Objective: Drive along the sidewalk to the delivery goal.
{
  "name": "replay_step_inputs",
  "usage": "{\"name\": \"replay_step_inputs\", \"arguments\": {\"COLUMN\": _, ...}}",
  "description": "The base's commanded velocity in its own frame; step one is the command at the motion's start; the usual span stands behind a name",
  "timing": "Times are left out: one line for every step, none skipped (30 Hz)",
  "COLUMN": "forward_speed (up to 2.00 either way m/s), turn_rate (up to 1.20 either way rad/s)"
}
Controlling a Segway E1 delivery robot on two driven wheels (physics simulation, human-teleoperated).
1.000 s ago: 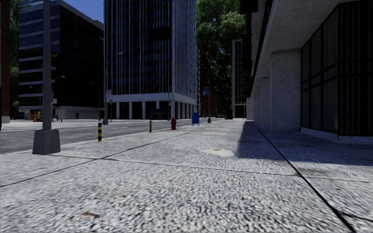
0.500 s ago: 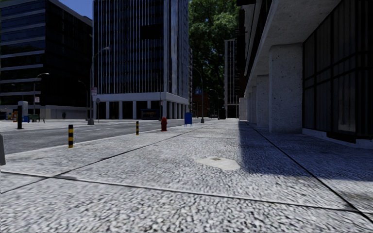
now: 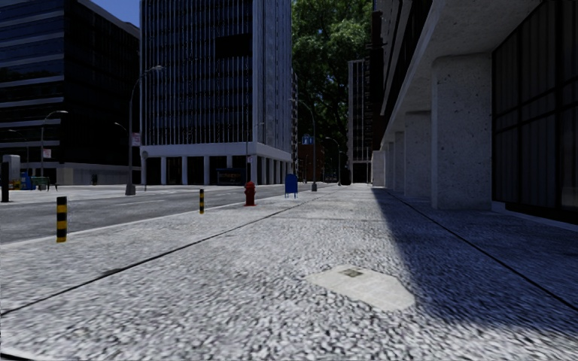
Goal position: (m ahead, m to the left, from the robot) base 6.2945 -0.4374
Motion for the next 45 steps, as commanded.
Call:
{"name": "replay_step_inputs", "arguments": {"forward_speed": 1.97, "turn_rate": 0.0}}
{"name": "replay_step_inputs", "arguments": {"forward_speed": 1.97, "turn_rate": 0.0}}
{"name": "replay_step_inputs", "arguments": {"forward_speed": 1.97, "turn_rate": 0.0}}
{"name": "replay_step_inputs", "arguments": {"forward_speed": 1.97, "turn_rate": 0.0}}
{"name": "replay_step_inputs", "arguments": {"forward_speed": 1.97, "turn_rate": 0.0}}
{"name": "replay_step_inputs", "arguments": {"forward_speed": 1.97, "turn_rate": 0.0}}
{"name": "replay_step_inputs", "arguments": {"forward_speed": 1.97, "turn_rate": 0.0}}
{"name": "replay_step_inputs", "arguments": {"forward_speed": 1.97, "turn_rate": -0.1}}
{"name": "replay_step_inputs", "arguments": {"forward_speed": 1.97, "turn_rate": -0.26}}
{"name": "replay_step_inputs", "arguments": {"forward_speed": 1.97, "turn_rate": -0.26}}
{"name": "replay_step_inputs", "arguments": {"forward_speed": 1.97, "turn_rate": -0.27}}
{"name": "replay_step_inputs", "arguments": {"forward_speed": 1.97, "turn_rate": -0.28}}
{"name": "replay_step_inputs", "arguments": {"forward_speed": 1.97, "turn_rate": -0.28}}
{"name": "replay_step_inputs", "arguments": {"forward_speed": 1.97, "turn_rate": -0.28}}
{"name": "replay_step_inputs", "arguments": {"forward_speed": 1.97, "turn_rate": -0.28}}
{"name": "replay_step_inputs", "arguments": {"forward_speed": 1.97, "turn_rate": -0.28}}
{"name": "replay_step_inputs", "arguments": {"forward_speed": 1.97, "turn_rate": -0.28}}
{"name": "replay_step_inputs", "arguments": {"forward_speed": 1.97, "turn_rate": -0.28}}
{"name": "replay_step_inputs", "arguments": {"forward_speed": 1.97, "turn_rate": -0.28}}
{"name": "replay_step_inputs", "arguments": {"forward_speed": 1.97, "turn_rate": -0.28}}
{"name": "replay_step_inputs", "arguments": {"forward_speed": 1.97, "turn_rate": -0.28}}
{"name": "replay_step_inputs", "arguments": {"forward_speed": 1.97, "turn_rate": -0.28}}
{"name": "replay_step_inputs", "arguments": {"forward_speed": 1.97, "turn_rate": -0.28}}
{"name": "replay_step_inputs", "arguments": {"forward_speed": 1.97, "turn_rate": -0.28}}
{"name": "replay_step_inputs", "arguments": {"forward_speed": 1.97, "turn_rate": -0.28}}
{"name": "replay_step_inputs", "arguments": {"forward_speed": 1.97, "turn_rate": -0.28}}
{"name": "replay_step_inputs", "arguments": {"forward_speed": 1.97, "turn_rate": -0.28}}
{"name": "replay_step_inputs", "arguments": {"forward_speed": 1.97, "turn_rate": -0.06}}
{"name": "replay_step_inputs", "arguments": {"forward_speed": 1.97, "turn_rate": 0.0}}
{"name": "replay_step_inputs", "arguments": {"forward_speed": 1.97, "turn_rate": 0.0}}
{"name": "replay_step_inputs", "arguments": {"forward_speed": 1.97, "turn_rate": 0.0}}
{"name": "replay_step_inputs", "arguments": {"forward_speed": 1.97, "turn_rate": 0.0}}
{"name": "replay_step_inputs", "arguments": {"forward_speed": 1.97, "turn_rate": 0.0}}
{"name": "replay_step_inputs", "arguments": {"forward_speed": 1.97, "turn_rate": 0.0}}
{"name": "replay_step_inputs", "arguments": {"forward_speed": 1.97, "turn_rate": 0.0}}
{"name": "replay_step_inputs", "arguments": {"forward_speed": 1.97, "turn_rate": 0.0}}
{"name": "replay_step_inputs", "arguments": {"forward_speed": 1.97, "turn_rate": 0.0}}
{"name": "replay_step_inputs", "arguments": {"forward_speed": 1.97, "turn_rate": 0.0}}
{"name": "replay_step_inputs", "arguments": {"forward_speed": 1.97, "turn_rate": 0.0}}
{"name": "replay_step_inputs", "arguments": {"forward_speed": 1.97, "turn_rate": 0.0}}
{"name": "replay_step_inputs", "arguments": {"forward_speed": 1.97, "turn_rate": 0.0}}
{"name": "replay_step_inputs", "arguments": {"forward_speed": 1.97, "turn_rate": 0.0}}
{"name": "replay_step_inputs", "arguments": {"forward_speed": 1.97, "turn_rate": 0.0}}
{"name": "replay_step_inputs", "arguments": {"forward_speed": 1.97, "turn_rate": 0.0}}
{"name": "replay_step_inputs", "arguments": {"forward_speed": 1.97, "turn_rate": 0.0}}
